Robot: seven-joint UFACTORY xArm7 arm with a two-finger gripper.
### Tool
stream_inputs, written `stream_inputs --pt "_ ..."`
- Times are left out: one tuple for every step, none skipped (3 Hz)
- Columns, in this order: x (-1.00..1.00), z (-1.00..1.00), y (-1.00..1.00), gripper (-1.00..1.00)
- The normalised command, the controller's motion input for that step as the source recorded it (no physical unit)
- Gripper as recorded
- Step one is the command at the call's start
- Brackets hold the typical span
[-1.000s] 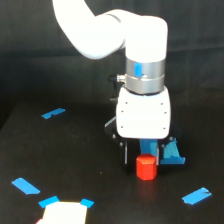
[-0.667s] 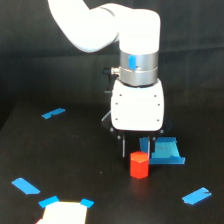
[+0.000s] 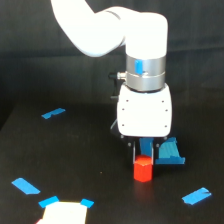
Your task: Pick up the red object from the table
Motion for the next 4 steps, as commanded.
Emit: stream_inputs --pt "-0.26 1.0 0.05 -0.73" --pt "-0.59 1.0 0.39 -1.0" --pt "-0.71 1.0 0.47 -1.0" --pt "-1.0 1.0 0.51 -1.0"
